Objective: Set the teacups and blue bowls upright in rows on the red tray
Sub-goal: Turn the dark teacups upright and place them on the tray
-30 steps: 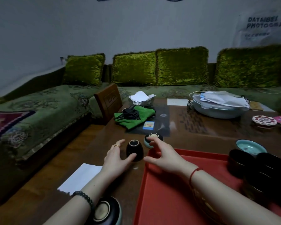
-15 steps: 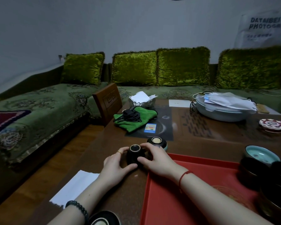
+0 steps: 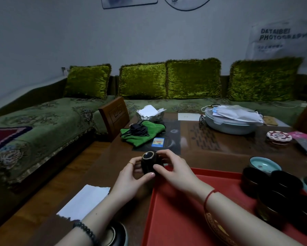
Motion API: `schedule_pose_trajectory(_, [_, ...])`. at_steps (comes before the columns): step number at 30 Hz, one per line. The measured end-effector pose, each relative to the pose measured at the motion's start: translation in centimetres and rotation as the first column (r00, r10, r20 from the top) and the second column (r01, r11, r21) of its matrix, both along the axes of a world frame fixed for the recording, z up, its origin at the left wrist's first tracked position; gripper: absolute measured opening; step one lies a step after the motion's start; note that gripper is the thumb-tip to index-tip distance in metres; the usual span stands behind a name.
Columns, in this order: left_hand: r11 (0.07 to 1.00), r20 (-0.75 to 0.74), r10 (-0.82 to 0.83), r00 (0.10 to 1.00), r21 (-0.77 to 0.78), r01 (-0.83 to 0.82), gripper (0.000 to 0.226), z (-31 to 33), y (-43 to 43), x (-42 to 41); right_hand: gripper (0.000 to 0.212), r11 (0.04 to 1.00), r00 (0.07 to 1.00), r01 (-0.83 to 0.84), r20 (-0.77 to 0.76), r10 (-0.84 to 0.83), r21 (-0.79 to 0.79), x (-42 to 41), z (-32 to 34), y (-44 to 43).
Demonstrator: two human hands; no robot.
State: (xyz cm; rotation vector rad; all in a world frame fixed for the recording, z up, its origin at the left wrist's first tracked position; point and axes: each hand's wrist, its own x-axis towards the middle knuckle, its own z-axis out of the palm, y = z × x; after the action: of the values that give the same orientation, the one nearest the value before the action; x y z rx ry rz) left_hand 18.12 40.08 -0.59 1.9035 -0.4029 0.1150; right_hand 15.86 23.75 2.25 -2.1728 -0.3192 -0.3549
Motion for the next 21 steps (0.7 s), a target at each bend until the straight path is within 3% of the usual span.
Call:
schedule_pose_trajectory(7, [0.969,-0.142,-0.140,0.980,-0.223,0.106,0.034,1.1,-3.1,-4.3,0.045,0.999,0.999,-0.050,0.018,0.049,0.008,-5.9,1.3,-3.6])
schedule_pose_trajectory(11, [0.936,-0.213,-0.242,0.947,-0.308,0.170,0.033,2.0,-5.5,-6.9,0.059,0.998,0.999,-0.050,0.020,0.049,0.036,-9.3,1.4,-5.7])
schedule_pose_trajectory(15, [0.866,-0.290,-0.370,0.883,-0.451,0.215,0.030,2.4,-8.4,-9.6,0.065,0.999,0.996,0.014,0.092,-0.017,0.035,-12.2,1.2,-7.1])
schedule_pose_trajectory(21, [0.821,-0.339,-0.458,0.822,-0.516,0.245,0.028,2.4,-12.0,-12.6,0.058,0.990,0.976,0.129,0.172,-0.136,0.052,-15.5,1.3,-9.8])
